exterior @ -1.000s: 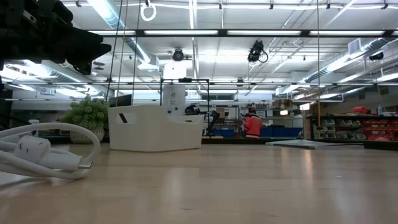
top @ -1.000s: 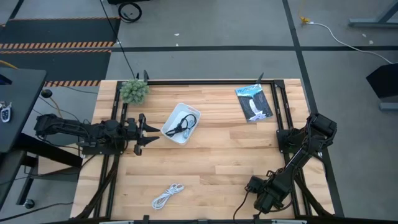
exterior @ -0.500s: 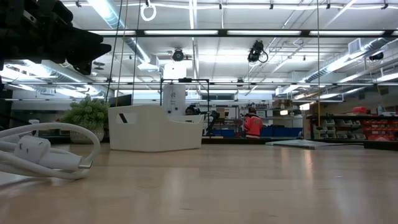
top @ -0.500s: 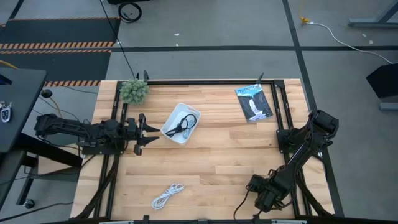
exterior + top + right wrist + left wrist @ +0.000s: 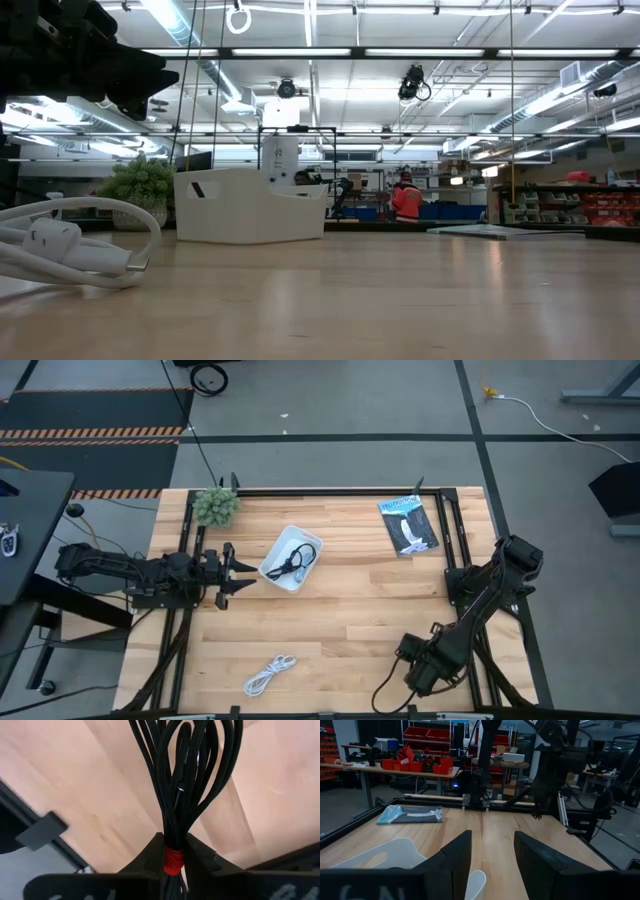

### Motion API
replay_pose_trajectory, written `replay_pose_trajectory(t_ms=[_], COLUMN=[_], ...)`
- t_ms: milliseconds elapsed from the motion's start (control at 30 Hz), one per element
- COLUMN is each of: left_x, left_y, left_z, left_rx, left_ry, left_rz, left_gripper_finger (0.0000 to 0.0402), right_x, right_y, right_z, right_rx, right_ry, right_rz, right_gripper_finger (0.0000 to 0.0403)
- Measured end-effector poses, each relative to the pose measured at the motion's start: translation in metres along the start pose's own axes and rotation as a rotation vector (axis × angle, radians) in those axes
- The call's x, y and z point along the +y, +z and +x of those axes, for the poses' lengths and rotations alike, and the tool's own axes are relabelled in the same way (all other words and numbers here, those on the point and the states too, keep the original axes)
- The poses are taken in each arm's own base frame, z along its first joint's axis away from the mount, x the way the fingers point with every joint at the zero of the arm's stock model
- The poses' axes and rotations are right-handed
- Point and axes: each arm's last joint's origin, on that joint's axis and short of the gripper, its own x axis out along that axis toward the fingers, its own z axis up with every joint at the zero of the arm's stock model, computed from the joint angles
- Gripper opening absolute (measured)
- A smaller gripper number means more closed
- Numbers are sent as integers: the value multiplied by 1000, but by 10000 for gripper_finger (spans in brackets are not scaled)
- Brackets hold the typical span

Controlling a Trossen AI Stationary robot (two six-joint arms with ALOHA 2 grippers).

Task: Pick and place USB-C Cables
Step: Put the black charger cable into the white bin

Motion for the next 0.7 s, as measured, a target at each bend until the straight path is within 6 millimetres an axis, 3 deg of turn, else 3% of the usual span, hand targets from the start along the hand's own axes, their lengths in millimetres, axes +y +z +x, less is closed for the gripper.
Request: replay_pose_trajectory(t_ms=[700], left_x=[0], left_y=[0], left_z=[0], left_rx=[1], left_ry=[0], left_rz=[0], left_gripper_finger=[156], right_x=[0], right_y=[19], right_z=[-80], right_rx=[-61], right_ry=[-43], right_rz=[-42], right_gripper_finger=[51])
